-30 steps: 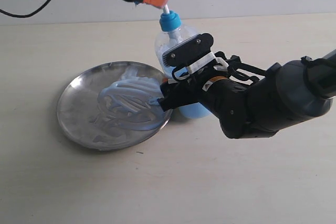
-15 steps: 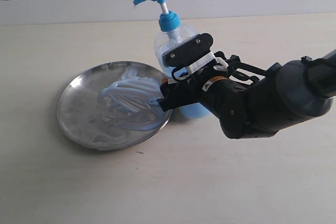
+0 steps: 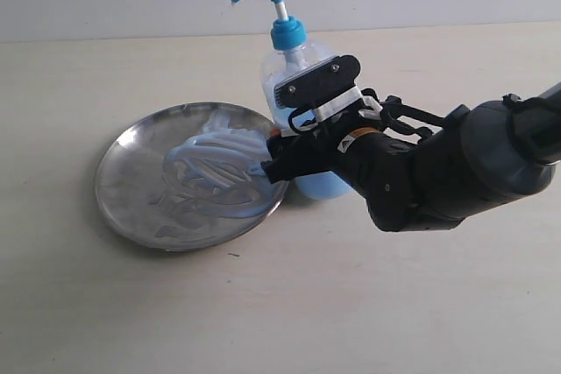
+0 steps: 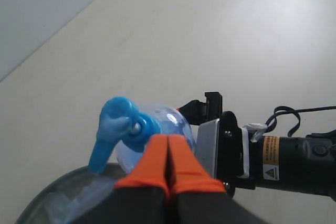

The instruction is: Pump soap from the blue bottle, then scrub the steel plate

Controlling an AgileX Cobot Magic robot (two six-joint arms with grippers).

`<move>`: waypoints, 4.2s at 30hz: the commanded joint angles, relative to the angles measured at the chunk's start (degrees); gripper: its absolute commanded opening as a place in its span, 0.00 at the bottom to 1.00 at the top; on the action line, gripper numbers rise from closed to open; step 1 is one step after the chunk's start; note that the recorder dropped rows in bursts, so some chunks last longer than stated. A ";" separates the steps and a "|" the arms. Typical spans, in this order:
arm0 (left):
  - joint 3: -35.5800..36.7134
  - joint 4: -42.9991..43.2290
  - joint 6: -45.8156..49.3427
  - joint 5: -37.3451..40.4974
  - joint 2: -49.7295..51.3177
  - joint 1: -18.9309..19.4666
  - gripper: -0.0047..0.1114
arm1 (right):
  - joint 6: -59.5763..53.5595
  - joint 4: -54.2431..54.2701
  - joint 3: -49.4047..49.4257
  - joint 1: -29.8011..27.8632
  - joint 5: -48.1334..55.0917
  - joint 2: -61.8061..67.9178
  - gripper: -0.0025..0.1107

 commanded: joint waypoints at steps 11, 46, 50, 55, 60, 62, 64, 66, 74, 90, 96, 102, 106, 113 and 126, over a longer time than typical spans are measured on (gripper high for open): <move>16.24 -0.68 -0.50 -6.97 -9.02 -0.07 0.04 | -1.41 8.69 -0.43 -0.35 -7.64 -0.45 0.02; 55.26 -3.73 -9.69 -35.72 -38.54 0.13 0.04 | 17.16 -12.31 -0.33 -12.10 -12.84 1.50 0.02; 55.26 -3.73 -9.69 -35.72 -38.62 0.13 0.04 | 16.03 -10.69 -0.33 -12.10 -13.21 1.52 0.02; 55.26 -3.73 -9.69 -35.82 -38.60 0.13 0.04 | 15.62 -9.88 -0.33 -13.96 -11.05 1.52 0.02; 55.26 -3.73 -9.69 -36.36 -38.60 0.13 0.04 | 15.48 -9.70 0.47 -14.06 -9.61 1.95 0.02; 55.26 -3.73 -9.69 -36.36 -38.60 0.13 0.04 | 15.48 -9.57 0.95 -14.09 -9.10 2.06 0.02; 55.26 -3.73 -9.69 -36.36 -38.60 0.13 0.04 | 15.48 -9.57 0.95 -14.09 -7.15 2.06 0.02; 55.26 -3.73 -9.69 -36.36 -38.60 0.13 0.04 | 15.48 -9.45 0.95 -14.09 -5.08 2.06 0.02; 55.26 -3.73 -9.69 -36.63 -38.60 0.13 0.04 | 15.00 -9.45 0.95 -13.94 -3.51 2.06 0.02; 55.26 -3.73 -9.69 -36.63 -38.60 0.13 0.04 | 15.55 -4.68 0.95 -13.94 -5.87 2.06 0.02; 55.26 -3.73 -9.69 -36.63 -38.60 0.13 0.04 | 15.55 -4.67 0.95 -13.94 -5.34 2.06 0.02; 55.26 -3.73 -9.69 -36.63 -38.60 0.13 0.04 | 15.55 -4.92 0.95 -13.94 -6.39 2.06 0.02; 55.26 -3.73 -9.69 -36.63 -38.60 0.13 0.04 | 16.16 -5.94 0.95 -13.94 -7.76 2.06 0.02; 55.26 -3.73 -9.69 -36.63 -38.60 0.13 0.04 | 17.60 -5.79 0.95 -13.94 -7.85 2.06 0.02; 55.26 -3.73 -9.69 -36.63 -38.60 0.13 0.04 | 17.60 -5.91 0.95 -13.94 -8.24 2.06 0.23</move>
